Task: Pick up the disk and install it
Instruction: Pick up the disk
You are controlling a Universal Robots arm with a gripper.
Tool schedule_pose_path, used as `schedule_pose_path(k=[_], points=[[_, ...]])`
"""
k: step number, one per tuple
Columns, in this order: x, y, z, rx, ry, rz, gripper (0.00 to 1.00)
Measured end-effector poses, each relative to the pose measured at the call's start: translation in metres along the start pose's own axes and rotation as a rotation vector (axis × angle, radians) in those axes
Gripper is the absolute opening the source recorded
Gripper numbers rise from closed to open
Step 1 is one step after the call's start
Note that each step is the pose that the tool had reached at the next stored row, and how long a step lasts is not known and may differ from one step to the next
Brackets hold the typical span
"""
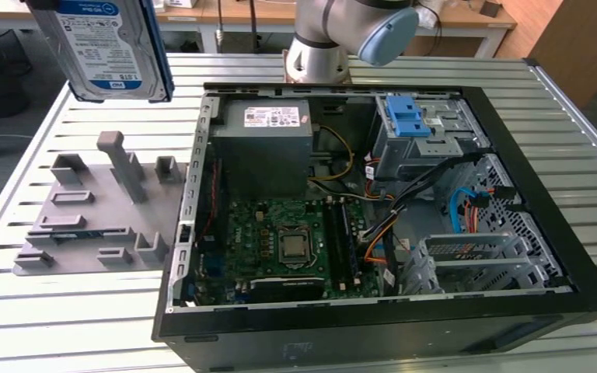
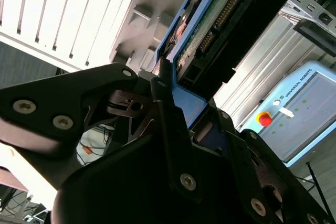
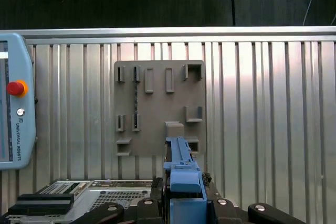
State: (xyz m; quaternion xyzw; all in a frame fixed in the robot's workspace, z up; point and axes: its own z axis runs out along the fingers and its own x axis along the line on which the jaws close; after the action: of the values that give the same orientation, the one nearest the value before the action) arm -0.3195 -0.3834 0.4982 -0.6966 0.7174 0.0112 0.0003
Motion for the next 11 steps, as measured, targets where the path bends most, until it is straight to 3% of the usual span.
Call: schedule_pose_path(k=[11], points=[[-0.0003, -0.0122, 0.0002, 0.0, 0.0, 0.0, 0.36]])
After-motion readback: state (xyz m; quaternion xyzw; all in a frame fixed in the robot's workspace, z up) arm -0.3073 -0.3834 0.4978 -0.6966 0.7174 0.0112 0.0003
